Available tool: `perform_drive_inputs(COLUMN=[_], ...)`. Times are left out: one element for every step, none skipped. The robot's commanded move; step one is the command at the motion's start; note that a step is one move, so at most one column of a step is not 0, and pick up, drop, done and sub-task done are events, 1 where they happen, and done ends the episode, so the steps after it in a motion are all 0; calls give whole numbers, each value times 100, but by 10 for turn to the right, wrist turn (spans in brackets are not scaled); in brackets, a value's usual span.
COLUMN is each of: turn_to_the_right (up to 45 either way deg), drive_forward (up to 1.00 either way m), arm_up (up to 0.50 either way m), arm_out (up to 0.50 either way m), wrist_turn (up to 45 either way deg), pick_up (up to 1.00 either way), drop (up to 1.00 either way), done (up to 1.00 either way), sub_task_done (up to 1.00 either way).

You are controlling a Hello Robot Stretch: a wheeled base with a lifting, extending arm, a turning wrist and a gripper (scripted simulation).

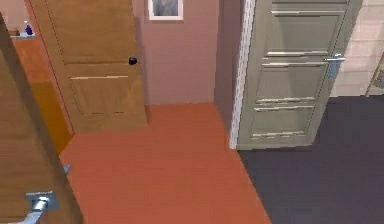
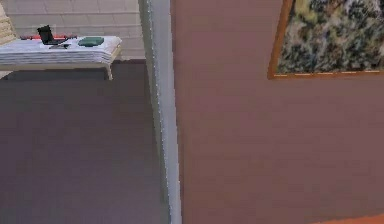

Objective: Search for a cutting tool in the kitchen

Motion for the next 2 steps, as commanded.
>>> perform_drive_inputs(turn_to_the_right=[0,-60], drive_forward=[40,0], arm_up=[0,0], arm_out=[0,0], wrist_turn=[0,0], pick_up=[0,0], drop=[0,0], done=[0,0], sub_task_done=[0,0])
